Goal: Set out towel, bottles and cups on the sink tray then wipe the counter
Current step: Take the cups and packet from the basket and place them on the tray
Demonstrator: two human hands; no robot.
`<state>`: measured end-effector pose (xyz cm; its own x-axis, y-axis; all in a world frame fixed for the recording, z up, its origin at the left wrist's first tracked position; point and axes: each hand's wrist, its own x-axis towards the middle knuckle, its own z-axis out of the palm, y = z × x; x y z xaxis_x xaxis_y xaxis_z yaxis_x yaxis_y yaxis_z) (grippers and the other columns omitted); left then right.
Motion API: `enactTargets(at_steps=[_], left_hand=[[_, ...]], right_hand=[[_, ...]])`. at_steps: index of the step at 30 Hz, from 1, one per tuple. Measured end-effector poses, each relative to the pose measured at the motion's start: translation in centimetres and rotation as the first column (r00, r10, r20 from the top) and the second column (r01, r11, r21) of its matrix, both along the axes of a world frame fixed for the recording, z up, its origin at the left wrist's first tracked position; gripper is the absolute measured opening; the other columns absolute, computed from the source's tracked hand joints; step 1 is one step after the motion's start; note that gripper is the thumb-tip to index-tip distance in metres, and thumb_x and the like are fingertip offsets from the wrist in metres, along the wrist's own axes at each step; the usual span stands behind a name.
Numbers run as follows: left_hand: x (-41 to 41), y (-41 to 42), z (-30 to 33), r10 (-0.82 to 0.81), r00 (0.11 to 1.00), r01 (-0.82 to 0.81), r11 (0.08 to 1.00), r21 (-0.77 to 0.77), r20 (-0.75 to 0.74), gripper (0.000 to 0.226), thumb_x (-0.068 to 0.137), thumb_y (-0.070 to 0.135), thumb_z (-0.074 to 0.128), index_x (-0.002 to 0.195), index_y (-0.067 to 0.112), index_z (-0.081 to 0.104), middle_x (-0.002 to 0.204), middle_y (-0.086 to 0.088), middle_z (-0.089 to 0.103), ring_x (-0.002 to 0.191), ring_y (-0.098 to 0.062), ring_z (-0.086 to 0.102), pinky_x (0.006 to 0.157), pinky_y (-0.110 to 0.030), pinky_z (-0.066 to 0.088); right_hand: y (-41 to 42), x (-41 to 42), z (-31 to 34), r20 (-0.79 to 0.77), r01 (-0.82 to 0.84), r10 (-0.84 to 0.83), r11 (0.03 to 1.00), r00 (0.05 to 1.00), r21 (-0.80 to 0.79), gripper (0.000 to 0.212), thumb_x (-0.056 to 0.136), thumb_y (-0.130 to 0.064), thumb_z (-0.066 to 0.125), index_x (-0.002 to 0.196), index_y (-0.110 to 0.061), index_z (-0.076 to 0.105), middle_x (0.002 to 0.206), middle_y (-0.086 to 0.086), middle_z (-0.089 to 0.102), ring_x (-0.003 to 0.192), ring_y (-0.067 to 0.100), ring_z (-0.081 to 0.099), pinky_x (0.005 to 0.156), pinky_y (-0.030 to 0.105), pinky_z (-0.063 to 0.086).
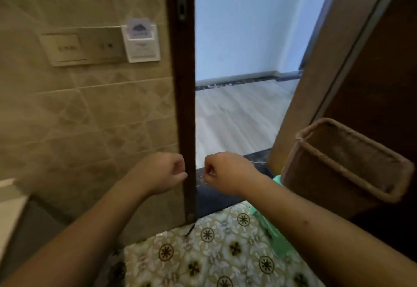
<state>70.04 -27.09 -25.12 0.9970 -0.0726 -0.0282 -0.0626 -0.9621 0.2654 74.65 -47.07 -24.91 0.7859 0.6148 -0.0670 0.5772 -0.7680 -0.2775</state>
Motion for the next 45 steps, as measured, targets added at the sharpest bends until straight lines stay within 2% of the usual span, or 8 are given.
enactTargets(at_steps=[11,19,23,27,33,38,42,45], left_hand=[[12.9,-24.6,-2.1,-0.506,0.861,0.506,0.862,-0.022,-0.043,0.017,0.086,0.045,0.064,0.089,0.028,0.065,0.085,0.006,0.069,0.079,-0.014,0.063,0.069,-0.03,0.049],[26.4,-38.6,-5.3,-0.679,0.725,0.674,0.734,-0.085,-0.114,0.018,0.086,0.042,0.068,0.078,0.031,0.057,0.073,0.013,0.057,0.075,-0.013,0.056,0.072,-0.031,0.048],[34.8,-44.5,-7.6,-0.705,0.69,0.693,0.709,-0.13,-0.165,0.013,0.086,0.044,0.066,0.085,0.032,0.063,0.083,0.012,0.063,0.082,-0.012,0.06,0.075,-0.034,0.051],[42.2,-49.2,-10.0,-0.71,0.674,0.69,0.704,-0.168,-0.204,0.011,0.088,0.041,0.066,0.081,0.033,0.062,0.08,0.012,0.064,0.078,-0.008,0.06,0.067,-0.028,0.047],[48.9,-54.2,-14.4,-0.684,0.621,0.69,0.709,-0.146,-0.382,0.014,0.091,0.037,0.061,0.081,0.027,0.061,0.079,0.006,0.062,0.076,-0.012,0.057,0.06,-0.028,0.038],[51.6,-56.4,-18.6,-0.601,0.609,0.679,0.732,-0.052,-0.518,0.028,0.095,0.042,0.052,0.111,0.022,0.063,0.11,-0.001,0.062,0.104,-0.022,0.057,0.09,-0.037,0.046],[52.5,-57.1,-21.4,-0.52,0.587,0.679,0.733,0.028,-0.62,0.036,0.096,0.04,0.055,0.12,0.015,0.062,0.116,-0.009,0.065,0.111,-0.028,0.058,0.099,-0.043,0.046],[53.3,-57.1,-23.7,-0.378,0.603,0.589,0.805,0.072,-0.702,0.037,0.096,0.04,0.056,0.12,0.013,0.064,0.109,-0.008,0.068,0.1,-0.024,0.062,0.096,-0.04,0.049]], right_hand=[[-24.9,2.5,-2.4,-0.016,0.522,-0.522,0.853,0.853,0.017,0.016,0.09,-0.042,0.063,0.087,-0.027,0.059,0.096,0.0,0.07,0.086,0.024,0.064,0.067,0.031,0.044],[-37.2,10.8,-5.2,-0.102,0.714,-0.721,0.693,0.685,-0.102,0.015,0.091,-0.044,0.063,0.088,-0.029,0.063,0.089,-0.007,0.066,0.082,0.014,0.063,0.072,0.037,0.057],[-42.2,17.4,-6.7,-0.15,0.759,-0.772,0.635,0.618,-0.141,0.017,0.092,-0.042,0.064,0.08,-0.033,0.056,0.083,-0.01,0.063,0.078,0.011,0.06,0.059,0.029,0.046],[-46.4,23.3,-7.9,-0.196,0.777,-0.796,0.603,0.573,-0.181,0.012,0.095,-0.04,0.061,0.09,-0.029,0.062,0.089,-0.007,0.065,0.084,0.015,0.062,0.073,0.039,0.057],[-51.3,28.9,-12.1,-0.29,0.799,-0.815,0.565,0.502,-0.207,0.011,0.095,-0.036,0.062,0.088,-0.027,0.062,0.088,-0.007,0.064,0.084,0.015,0.062,0.074,0.04,0.057],[-54.6,32.3,-17.0,-0.381,0.771,-0.786,0.592,0.487,-0.237,0.011,0.094,-0.034,0.064,0.087,-0.026,0.064,0.092,-0.005,0.064,0.086,0.016,0.061,0.067,0.033,0.05],[-55.6,35.4,-21.1,-0.473,0.702,-0.729,0.656,0.495,-0.276,0.011,0.093,-0.032,0.067,0.095,-0.022,0.067,0.099,0.0,0.067,0.093,0.02,0.064,0.072,0.035,0.053],[-55.3,37.5,-24.4,-0.539,0.627,-0.673,0.717,0.506,-0.306,0.014,0.094,-0.034,0.067,0.101,-0.022,0.067,0.107,0.001,0.067,0.099,0.022,0.064,0.083,0.039,0.056]])
